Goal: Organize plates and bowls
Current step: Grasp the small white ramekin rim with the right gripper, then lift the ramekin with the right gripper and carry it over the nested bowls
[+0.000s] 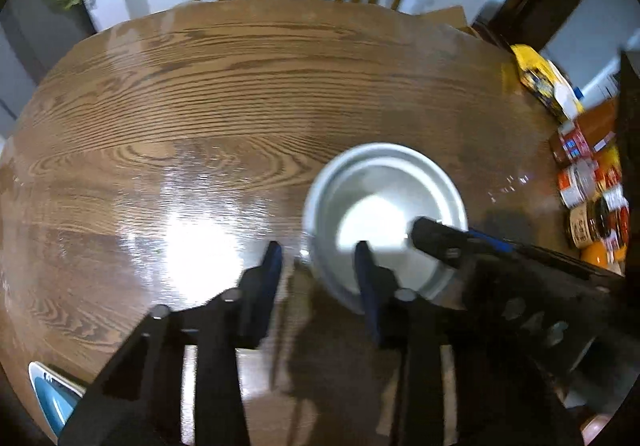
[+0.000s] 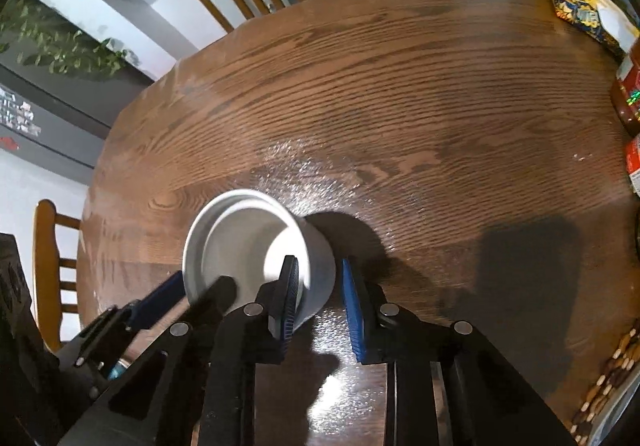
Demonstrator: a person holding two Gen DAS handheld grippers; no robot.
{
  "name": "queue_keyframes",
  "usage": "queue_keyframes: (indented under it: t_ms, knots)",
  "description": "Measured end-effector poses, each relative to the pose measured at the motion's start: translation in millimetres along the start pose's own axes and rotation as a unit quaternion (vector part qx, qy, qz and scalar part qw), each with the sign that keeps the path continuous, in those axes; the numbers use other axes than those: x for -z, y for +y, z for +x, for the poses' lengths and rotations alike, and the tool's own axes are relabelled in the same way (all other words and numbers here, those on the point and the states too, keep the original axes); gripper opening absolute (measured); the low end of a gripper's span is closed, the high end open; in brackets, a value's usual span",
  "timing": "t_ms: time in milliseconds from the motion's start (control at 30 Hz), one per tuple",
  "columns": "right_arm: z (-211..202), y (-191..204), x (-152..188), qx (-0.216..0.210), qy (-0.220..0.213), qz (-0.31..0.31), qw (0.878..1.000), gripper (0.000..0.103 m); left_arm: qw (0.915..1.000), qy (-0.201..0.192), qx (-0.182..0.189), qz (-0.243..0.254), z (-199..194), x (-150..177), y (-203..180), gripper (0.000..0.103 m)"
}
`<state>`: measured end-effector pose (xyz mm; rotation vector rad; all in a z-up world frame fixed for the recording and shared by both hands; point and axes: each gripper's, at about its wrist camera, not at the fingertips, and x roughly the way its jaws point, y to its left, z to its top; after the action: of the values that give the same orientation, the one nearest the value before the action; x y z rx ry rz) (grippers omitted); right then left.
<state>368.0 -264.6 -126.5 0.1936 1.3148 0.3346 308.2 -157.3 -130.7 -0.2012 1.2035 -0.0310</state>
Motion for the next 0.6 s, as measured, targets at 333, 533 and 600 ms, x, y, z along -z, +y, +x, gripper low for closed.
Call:
queue_keyframes:
  t_ms: [333,533,600]
  knots:
    - [-6.1,-0.6,5.6,0.01,-0.013,-0.005,1.0,0.017,0.9993,-0.01,-0.01,0.035,-1.1,6.1,-6.8,0.02]
    - [-30.3,3.5,19.5,0.009,-0.045,-0.003,0.999,0.017,0.997,-0.045,-0.014,0.062,-28.6,17.6,-15.4,0.02]
    - [-43.8,5.4,25.0,0.006,-0.06,-0.002,0.998,0.017,0.9948,-0.065,-0.015,0.076,-46.2,23.4,-20.4,0.02]
